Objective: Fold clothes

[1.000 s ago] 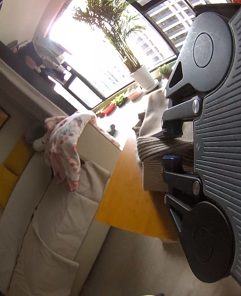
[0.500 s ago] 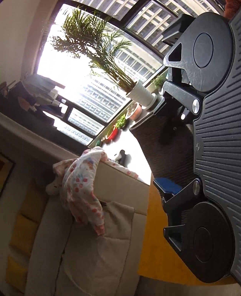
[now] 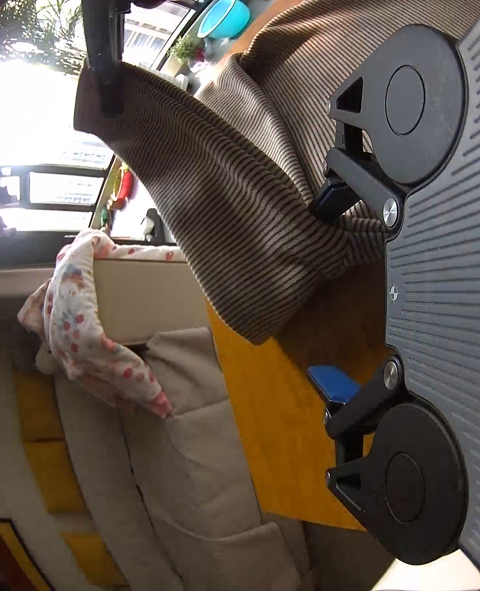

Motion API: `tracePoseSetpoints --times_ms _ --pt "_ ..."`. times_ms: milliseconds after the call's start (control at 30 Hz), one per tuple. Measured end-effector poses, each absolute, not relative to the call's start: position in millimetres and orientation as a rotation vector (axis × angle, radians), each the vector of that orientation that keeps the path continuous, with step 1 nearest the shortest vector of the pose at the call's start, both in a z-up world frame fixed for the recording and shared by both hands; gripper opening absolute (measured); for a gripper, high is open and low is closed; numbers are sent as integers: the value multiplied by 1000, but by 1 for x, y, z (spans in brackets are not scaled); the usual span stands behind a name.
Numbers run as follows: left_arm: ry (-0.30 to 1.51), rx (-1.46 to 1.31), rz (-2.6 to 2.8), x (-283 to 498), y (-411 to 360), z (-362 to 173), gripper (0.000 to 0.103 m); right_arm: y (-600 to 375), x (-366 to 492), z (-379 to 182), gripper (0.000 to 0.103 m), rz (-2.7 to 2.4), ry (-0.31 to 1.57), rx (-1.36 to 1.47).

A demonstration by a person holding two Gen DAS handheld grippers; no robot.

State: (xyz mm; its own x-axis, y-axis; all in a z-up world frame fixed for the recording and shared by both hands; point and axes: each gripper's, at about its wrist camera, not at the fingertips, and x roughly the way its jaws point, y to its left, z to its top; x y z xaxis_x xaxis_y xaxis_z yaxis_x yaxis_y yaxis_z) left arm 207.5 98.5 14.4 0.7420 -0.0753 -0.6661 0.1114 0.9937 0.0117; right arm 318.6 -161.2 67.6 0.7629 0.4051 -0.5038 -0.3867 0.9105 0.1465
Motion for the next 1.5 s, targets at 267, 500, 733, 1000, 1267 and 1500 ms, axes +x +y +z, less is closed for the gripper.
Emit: tracePoseSetpoints --times_ms 267,500,733,1000,1267,1500 --pt "751 37 -161 188 108 25 92 -183 315 6 21 342 695 13" --pt "632 -227 -401 193 99 58 99 -179 299 48 63 241 516 -151" --pt "587 -311 -404 222 62 22 102 -173 299 70 63 437 521 83" --pt "592 -215 -317 222 59 -10 102 -158 299 -2 73 319 615 -35" --pt "628 -134 -315 218 67 -9 102 -154 272 -1 87 350 627 -15" --pt "630 -119 -307 217 68 -9 102 -152 245 24 80 352 541 -71"
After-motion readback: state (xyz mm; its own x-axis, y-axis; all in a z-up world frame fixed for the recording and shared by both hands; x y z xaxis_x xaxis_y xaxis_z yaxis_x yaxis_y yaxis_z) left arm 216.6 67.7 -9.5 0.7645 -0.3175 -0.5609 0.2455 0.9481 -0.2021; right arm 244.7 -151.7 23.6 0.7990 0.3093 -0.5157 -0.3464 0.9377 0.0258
